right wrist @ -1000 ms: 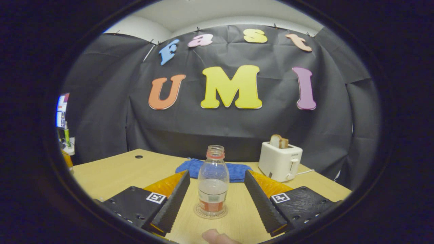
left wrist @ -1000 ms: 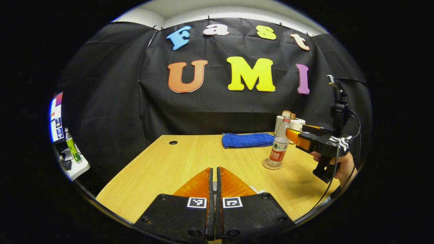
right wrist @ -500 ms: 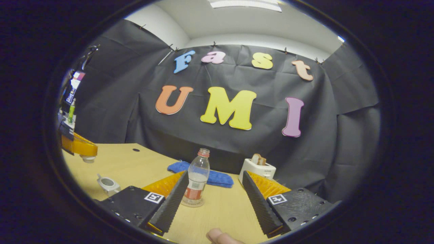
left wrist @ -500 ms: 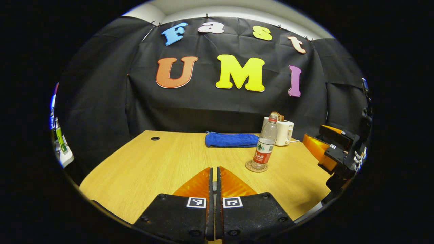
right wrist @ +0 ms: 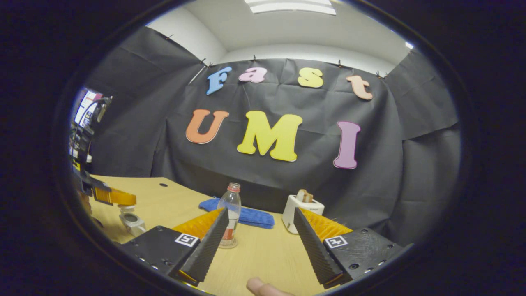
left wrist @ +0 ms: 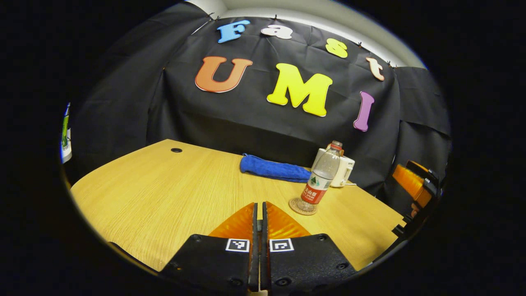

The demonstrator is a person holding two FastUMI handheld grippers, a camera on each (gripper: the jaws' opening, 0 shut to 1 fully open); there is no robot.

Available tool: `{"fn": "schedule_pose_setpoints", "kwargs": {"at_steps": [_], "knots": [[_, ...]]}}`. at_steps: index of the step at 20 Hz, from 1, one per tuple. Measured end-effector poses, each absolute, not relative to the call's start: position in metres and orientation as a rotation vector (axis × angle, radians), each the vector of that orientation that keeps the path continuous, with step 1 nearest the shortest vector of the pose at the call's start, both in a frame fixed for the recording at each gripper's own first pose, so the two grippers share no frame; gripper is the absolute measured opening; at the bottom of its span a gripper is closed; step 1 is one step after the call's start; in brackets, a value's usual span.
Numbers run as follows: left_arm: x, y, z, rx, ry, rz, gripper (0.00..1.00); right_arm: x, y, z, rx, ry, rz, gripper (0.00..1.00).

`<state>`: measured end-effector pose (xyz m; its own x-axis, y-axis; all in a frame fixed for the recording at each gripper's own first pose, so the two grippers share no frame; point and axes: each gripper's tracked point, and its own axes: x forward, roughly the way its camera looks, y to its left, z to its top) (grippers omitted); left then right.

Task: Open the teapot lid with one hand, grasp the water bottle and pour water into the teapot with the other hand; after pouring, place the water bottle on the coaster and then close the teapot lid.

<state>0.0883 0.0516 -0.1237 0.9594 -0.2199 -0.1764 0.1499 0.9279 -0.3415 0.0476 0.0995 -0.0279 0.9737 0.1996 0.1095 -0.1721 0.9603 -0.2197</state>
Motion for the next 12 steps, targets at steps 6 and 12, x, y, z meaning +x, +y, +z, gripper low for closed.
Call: {"fn": "schedule_pose_setpoints", "kwargs": {"at_steps": [6, 12], "knots": [[0.093, 0.048, -0.139, -0.291, 0.239, -0.176, 0.04, 0.044, 0.099, -0.024, -0.190, -0.122, 0.197, 0.95], [0.093, 0.045, -0.145, -0.263, 0.264, -0.178, 0.05, 0.039, 0.103, -0.028, -0.209, -0.115, 0.208, 0.95]]}}
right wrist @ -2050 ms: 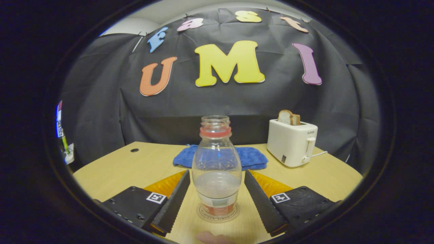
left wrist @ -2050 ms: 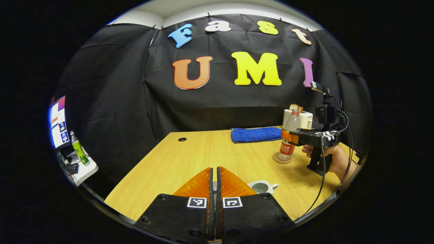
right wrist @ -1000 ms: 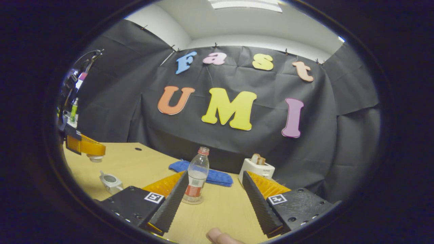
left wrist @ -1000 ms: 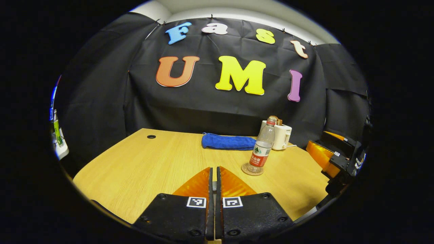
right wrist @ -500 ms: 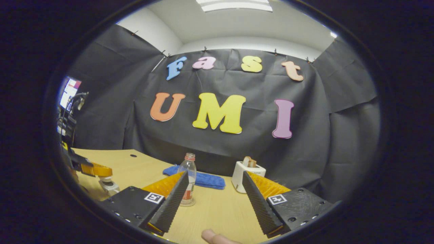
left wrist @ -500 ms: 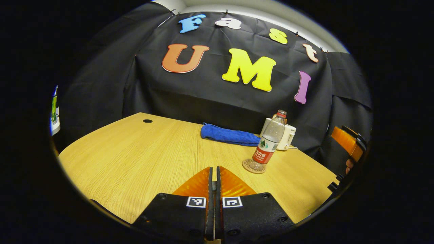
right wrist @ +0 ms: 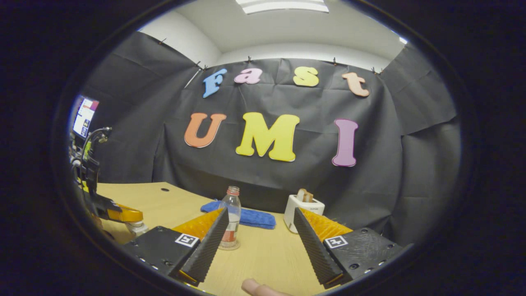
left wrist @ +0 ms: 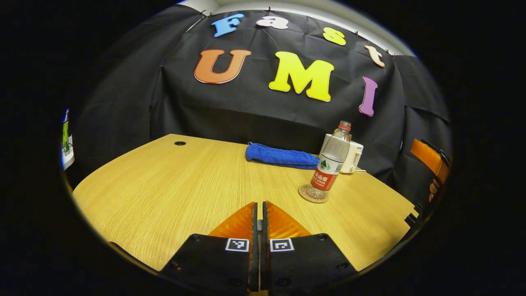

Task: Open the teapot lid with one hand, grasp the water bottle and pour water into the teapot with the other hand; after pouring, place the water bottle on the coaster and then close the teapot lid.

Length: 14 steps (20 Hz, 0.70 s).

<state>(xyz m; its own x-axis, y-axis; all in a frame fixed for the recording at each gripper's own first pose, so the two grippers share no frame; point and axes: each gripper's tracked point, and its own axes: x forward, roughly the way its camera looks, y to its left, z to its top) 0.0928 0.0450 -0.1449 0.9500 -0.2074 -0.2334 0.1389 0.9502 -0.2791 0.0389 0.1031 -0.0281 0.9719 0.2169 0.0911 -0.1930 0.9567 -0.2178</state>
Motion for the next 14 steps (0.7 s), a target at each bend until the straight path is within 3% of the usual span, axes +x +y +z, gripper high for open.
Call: {"fn": "schedule_pose_setpoints", "kwargs": {"at_steps": [5, 9, 13, 14], "knots": [[0.093, 0.043, -0.147, -0.145, 0.266, -0.150, 0.06, 0.039, 0.105, -0.029, -0.215, -0.104, 0.205, 0.95], [0.090, 0.041, -0.144, -0.122, 0.283, -0.153, 0.13, 0.032, 0.111, -0.034, -0.223, -0.077, 0.209, 0.95], [0.083, 0.044, -0.124, -0.079, 0.247, -0.122, 0.37, 0.022, 0.112, -0.028, -0.248, -0.080, 0.190, 0.92], [0.081, 0.045, -0.119, -0.075, 0.237, -0.115, 0.41, 0.019, 0.111, -0.028, -0.252, -0.075, 0.183, 0.98]]}}
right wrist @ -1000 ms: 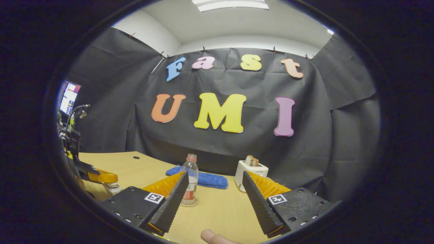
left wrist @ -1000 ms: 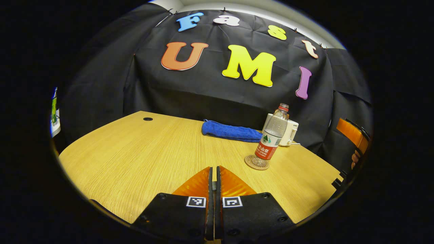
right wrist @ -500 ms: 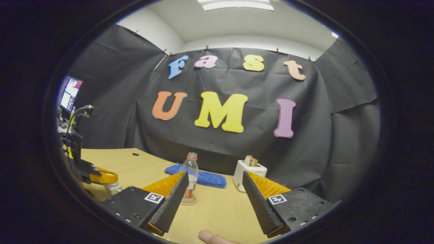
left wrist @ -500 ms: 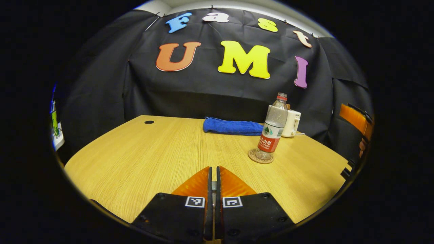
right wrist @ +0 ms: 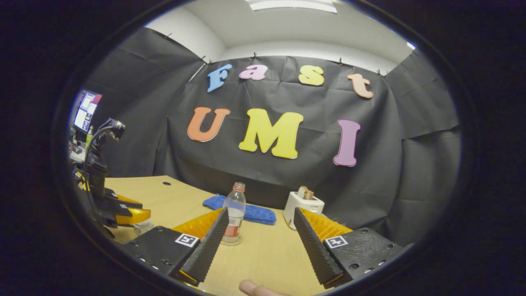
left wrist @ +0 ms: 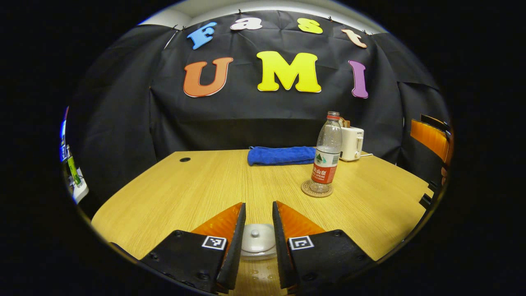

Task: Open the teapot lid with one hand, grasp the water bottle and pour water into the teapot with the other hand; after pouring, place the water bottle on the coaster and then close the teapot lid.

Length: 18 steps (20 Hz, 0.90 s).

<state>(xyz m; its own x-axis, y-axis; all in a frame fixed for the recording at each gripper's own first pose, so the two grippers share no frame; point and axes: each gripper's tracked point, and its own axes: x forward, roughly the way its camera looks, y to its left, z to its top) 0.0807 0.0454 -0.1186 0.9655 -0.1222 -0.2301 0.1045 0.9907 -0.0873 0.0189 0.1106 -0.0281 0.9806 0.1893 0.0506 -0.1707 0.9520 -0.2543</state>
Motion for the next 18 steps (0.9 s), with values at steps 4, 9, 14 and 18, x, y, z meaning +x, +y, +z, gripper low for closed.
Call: {"fn": "schedule_pose_setpoints", "kwargs": {"at_steps": [4, 9, 14, 18], "knots": [[0.063, 0.047, -0.085, -0.064, 0.189, -0.092, 0.60, 0.004, 0.105, -0.031, -0.246, -0.020, 0.180, 0.95], [0.032, 0.039, -0.046, -0.089, 0.158, -0.099, 0.82, -0.015, 0.083, -0.016, -0.188, -0.004, 0.154, 0.95], [0.006, 0.045, -0.022, -0.104, 0.129, -0.058, 0.83, -0.020, 0.060, -0.008, -0.159, -0.006, 0.096, 0.97], [-0.004, 0.049, -0.008, -0.097, 0.092, -0.038, 0.83, -0.020, 0.063, -0.014, -0.146, 0.020, 0.101, 0.95]]}}
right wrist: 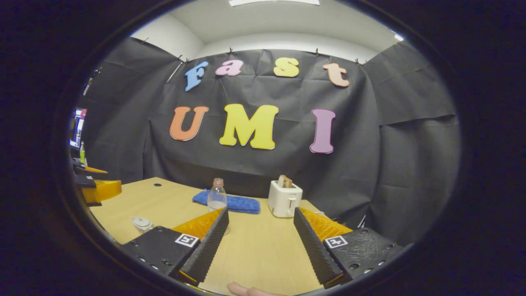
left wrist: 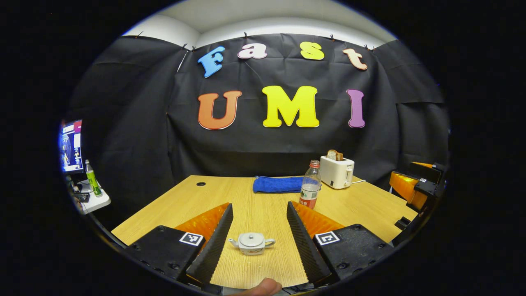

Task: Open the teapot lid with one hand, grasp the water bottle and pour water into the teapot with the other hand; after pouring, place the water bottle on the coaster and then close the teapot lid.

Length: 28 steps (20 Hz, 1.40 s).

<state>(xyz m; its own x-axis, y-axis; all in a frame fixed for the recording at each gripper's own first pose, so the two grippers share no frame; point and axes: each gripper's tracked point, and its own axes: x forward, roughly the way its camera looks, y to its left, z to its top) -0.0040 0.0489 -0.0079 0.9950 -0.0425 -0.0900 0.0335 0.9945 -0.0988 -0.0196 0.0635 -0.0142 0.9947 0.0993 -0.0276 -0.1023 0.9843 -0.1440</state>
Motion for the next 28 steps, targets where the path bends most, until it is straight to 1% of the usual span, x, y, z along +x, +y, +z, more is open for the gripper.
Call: {"fn": "schedule_pose_setpoints", "kwargs": {"at_steps": [1, 2, 3, 4, 9, 10, 13, 14, 21, 22, 28], "knots": [[-0.005, 0.050, -0.006, -0.102, 0.086, -0.037, 0.83, -0.020, 0.066, -0.016, -0.146, 0.028, 0.112, 0.95], [-0.003, 0.048, -0.007, -0.107, 0.083, -0.044, 0.81, -0.020, 0.068, -0.019, -0.147, 0.033, 0.121, 0.95], [-0.005, 0.043, -0.005, -0.105, 0.078, -0.059, 0.91, -0.021, 0.071, -0.020, -0.151, 0.036, 0.130, 0.95], [-0.007, 0.042, -0.004, -0.102, 0.071, -0.062, 0.99, -0.021, 0.073, -0.020, -0.155, 0.036, 0.137, 0.95], [-0.006, 0.049, -0.005, -0.110, 0.072, -0.045, 0.99, -0.022, 0.075, -0.020, -0.167, 0.028, 0.144, 0.95], [-0.006, 0.051, -0.005, -0.109, 0.074, -0.037, 0.98, -0.022, 0.076, -0.021, -0.167, 0.028, 0.146, 0.99], [-0.006, 0.050, -0.006, -0.104, 0.071, -0.029, 0.98, -0.022, 0.078, -0.022, -0.171, 0.029, 0.154, 0.99], [-0.006, 0.051, -0.005, -0.099, 0.069, -0.025, 0.98, -0.022, 0.078, -0.023, -0.174, 0.030, 0.156, 0.95], [-0.003, 0.048, -0.009, -0.066, 0.074, -0.021, 0.98, -0.018, 0.079, -0.027, -0.186, 0.038, 0.159, 0.95], [-0.004, 0.046, -0.008, -0.060, 0.073, -0.021, 0.98, -0.018, 0.079, -0.027, -0.186, 0.039, 0.159, 0.99], [-0.004, 0.043, -0.011, -0.043, 0.070, -0.030, 0.99, -0.018, 0.078, -0.028, -0.188, 0.039, 0.155, 0.99]]}}
